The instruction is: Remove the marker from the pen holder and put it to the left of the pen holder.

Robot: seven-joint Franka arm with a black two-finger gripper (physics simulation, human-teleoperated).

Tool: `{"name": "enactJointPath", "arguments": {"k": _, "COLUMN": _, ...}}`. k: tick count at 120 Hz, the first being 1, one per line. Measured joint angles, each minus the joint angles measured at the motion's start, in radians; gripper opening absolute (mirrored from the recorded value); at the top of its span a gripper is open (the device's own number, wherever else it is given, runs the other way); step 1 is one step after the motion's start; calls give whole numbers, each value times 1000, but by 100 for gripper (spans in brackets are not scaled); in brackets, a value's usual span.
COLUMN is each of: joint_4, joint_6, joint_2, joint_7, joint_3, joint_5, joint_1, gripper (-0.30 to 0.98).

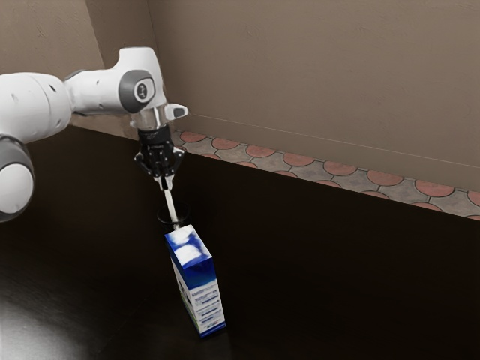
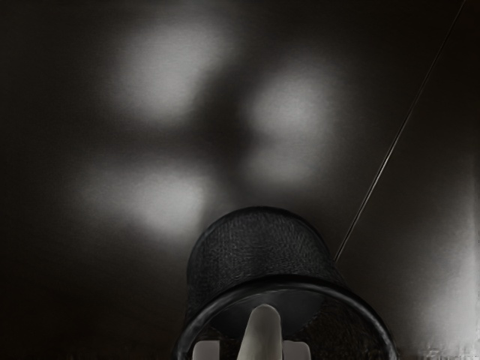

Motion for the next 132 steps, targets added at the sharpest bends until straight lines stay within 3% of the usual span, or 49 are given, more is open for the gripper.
{"name": "enactJointPath", "arguments": {"k": 36, "joint_4": 122, "joint_6": -137, "joint_2": -125, "joint_7": 0, "joint_3": -3, "joint_5": 55, "joint_1": 7, "gripper": -10}}
{"name": "enactJointPath", "arguments": {"k": 48, "joint_4": 111, "joint_6": -175, "joint_2": -99, "joint_7": 8, "joint_3": -3, "joint_5": 159, "joint_1": 8, "gripper": -10}}
{"name": "enactJointPath", "arguments": {"k": 71, "joint_4": 88, "joint_6": -304, "joint_2": -12, "joint_7": 48, "joint_3": -12, "joint_5": 442, "joint_1": -37, "gripper": -10}}
{"name": "enactJointPath", "arguments": {"k": 83, "joint_4": 86, "joint_6": -355, "joint_2": 26, "joint_7": 73, "joint_3": -13, "joint_5": 524, "joint_1": -47, "gripper": -10}}
{"name": "enactJointPath", "arguments": {"k": 99, "joint_4": 86, "joint_6": -394, "joint_2": 77, "joint_7": 102, "joint_3": -12, "joint_5": 564, "joint_1": -38, "gripper": -10}}
{"name": "enactJointPath", "arguments": {"k": 132, "joint_4": 87, "joint_6": -423, "joint_2": 115, "joint_7": 153, "joint_3": -12, "joint_5": 572, "joint_1": -28, "gripper": -10}}
